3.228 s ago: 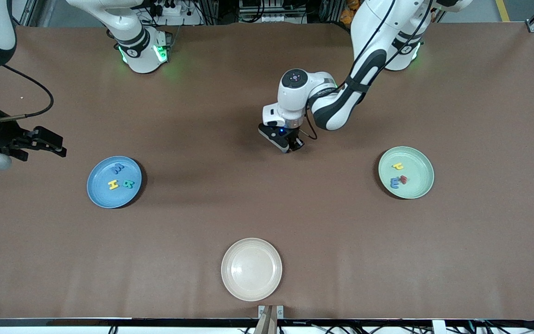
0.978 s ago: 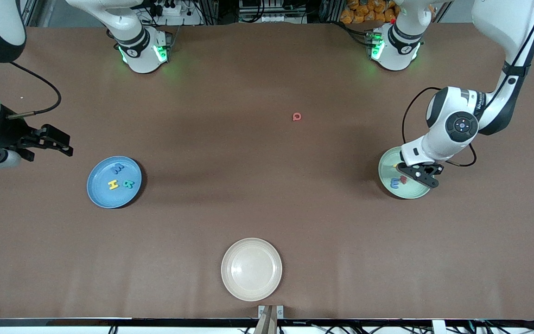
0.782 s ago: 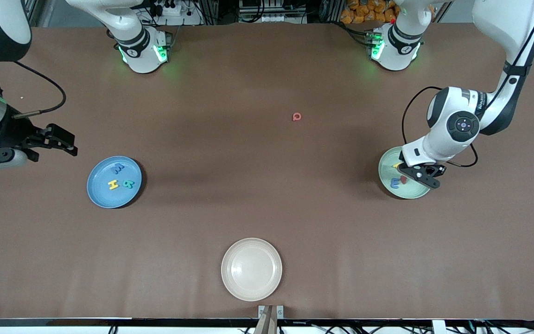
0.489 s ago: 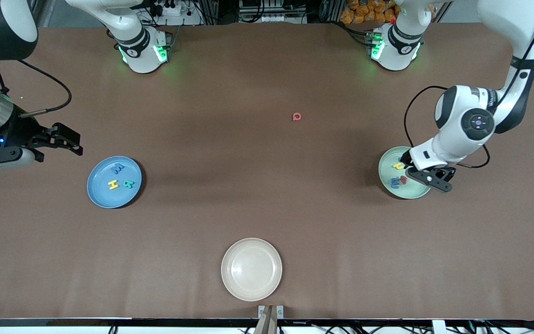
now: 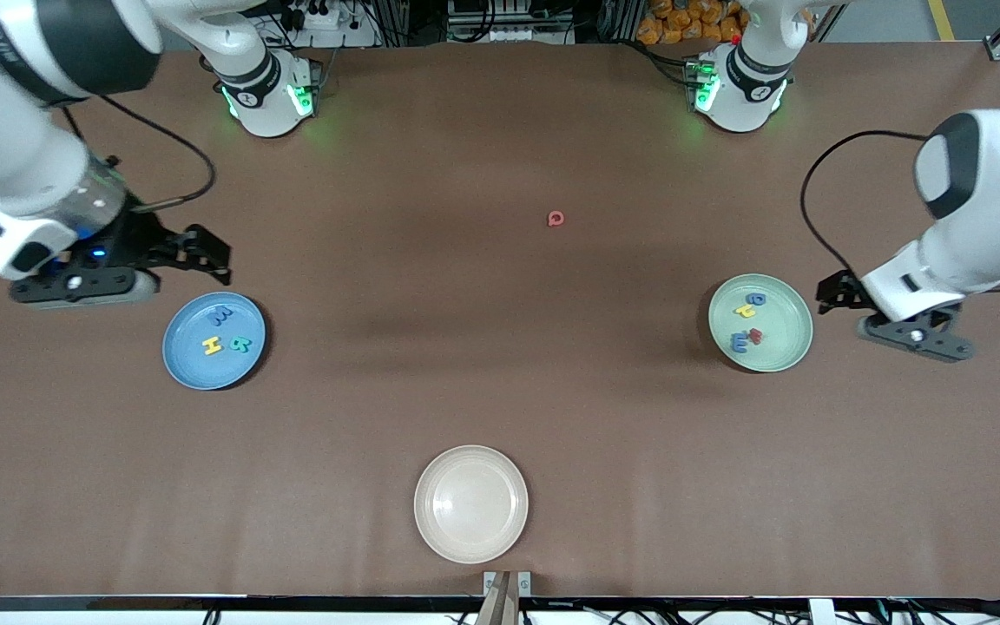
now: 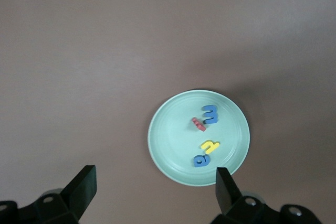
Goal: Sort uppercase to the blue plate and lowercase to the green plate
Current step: 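Move the right gripper to the pink G while the left gripper withdraws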
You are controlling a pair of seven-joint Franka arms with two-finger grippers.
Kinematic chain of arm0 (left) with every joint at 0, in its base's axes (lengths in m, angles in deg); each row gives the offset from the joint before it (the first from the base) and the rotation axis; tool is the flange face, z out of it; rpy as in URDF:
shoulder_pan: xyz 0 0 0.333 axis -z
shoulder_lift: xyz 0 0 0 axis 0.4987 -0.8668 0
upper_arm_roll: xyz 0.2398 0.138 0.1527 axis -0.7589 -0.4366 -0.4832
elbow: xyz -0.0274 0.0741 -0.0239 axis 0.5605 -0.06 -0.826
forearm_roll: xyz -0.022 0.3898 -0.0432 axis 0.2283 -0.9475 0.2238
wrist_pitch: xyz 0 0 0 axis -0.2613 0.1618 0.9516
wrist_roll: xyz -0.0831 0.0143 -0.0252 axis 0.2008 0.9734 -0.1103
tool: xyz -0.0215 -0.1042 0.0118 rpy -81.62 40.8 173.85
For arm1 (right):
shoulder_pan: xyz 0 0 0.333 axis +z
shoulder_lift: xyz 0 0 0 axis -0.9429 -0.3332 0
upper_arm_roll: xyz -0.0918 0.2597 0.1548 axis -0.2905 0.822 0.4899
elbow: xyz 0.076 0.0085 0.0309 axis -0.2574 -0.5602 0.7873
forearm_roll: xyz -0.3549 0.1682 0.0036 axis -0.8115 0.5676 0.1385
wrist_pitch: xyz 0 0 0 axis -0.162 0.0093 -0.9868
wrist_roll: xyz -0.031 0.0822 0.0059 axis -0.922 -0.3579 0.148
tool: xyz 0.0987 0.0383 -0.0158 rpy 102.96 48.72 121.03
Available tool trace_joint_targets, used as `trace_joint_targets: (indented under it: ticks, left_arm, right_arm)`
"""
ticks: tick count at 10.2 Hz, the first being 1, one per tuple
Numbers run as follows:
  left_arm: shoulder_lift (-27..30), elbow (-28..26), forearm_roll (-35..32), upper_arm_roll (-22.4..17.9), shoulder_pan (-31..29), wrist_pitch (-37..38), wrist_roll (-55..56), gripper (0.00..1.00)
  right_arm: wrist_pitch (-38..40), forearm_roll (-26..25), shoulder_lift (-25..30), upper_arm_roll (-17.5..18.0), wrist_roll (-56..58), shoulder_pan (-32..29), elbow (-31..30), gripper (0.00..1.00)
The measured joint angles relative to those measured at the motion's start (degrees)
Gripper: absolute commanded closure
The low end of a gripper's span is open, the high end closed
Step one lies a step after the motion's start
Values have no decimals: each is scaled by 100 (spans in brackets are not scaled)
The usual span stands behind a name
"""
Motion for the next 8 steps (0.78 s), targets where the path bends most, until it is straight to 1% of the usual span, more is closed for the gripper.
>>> trace_joint_targets:
  ticks: [2,3,4,6,8]
  left_arm:
    - [156,579,99,-889,750,808,532,0]
    - [196,859,126,-1154,1022,1153,900,0]
    - [212,1093,126,-1209,1126,1379,1160,0]
    - [210,1461,126,-1212,1176,1647,1334,0]
    - [209,1607,126,-1217,1180,1753,1367,0]
  right_arm:
    - [-184,0,-97,168,-840,438,-51,0]
    - [-280,-2,-161,285,-1254,638,-59,0]
    - [-375,-5,-244,355,-1607,877,-71,0]
    - [-563,-10,-492,403,-2280,1465,-93,0]
    - [-942,-26,-875,418,-3086,2155,-110,0]
